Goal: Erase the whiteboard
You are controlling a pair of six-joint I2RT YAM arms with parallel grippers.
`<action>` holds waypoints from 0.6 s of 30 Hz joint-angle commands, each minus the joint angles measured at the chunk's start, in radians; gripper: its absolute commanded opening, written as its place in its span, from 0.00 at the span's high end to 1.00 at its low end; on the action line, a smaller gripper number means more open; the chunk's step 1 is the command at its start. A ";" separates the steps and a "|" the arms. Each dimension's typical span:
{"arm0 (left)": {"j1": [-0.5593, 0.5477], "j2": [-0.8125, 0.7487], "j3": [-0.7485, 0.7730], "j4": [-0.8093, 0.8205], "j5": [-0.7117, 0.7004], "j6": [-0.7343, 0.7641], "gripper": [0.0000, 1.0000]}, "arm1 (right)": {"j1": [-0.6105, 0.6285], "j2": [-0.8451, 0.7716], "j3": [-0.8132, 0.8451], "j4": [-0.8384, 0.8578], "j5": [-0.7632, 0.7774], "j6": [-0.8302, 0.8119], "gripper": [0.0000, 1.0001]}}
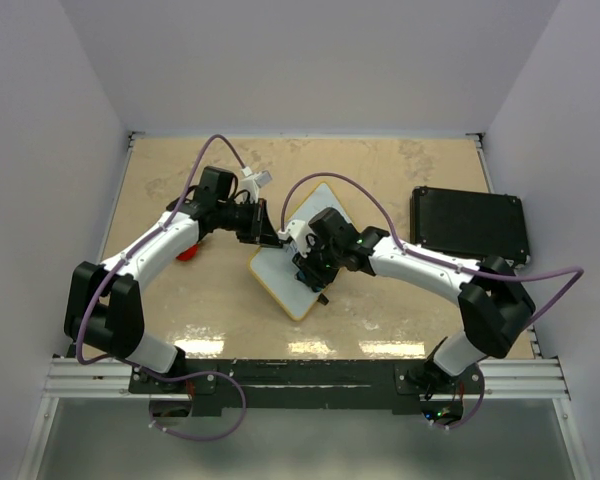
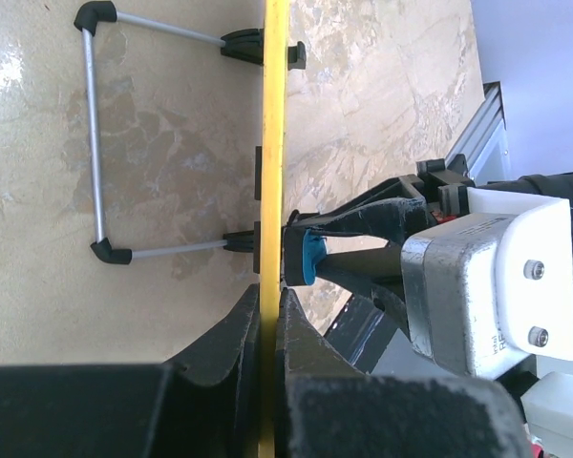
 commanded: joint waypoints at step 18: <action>0.002 0.015 0.053 0.015 -0.054 -0.016 1.00 | -0.012 0.046 0.218 0.147 0.031 0.044 1.00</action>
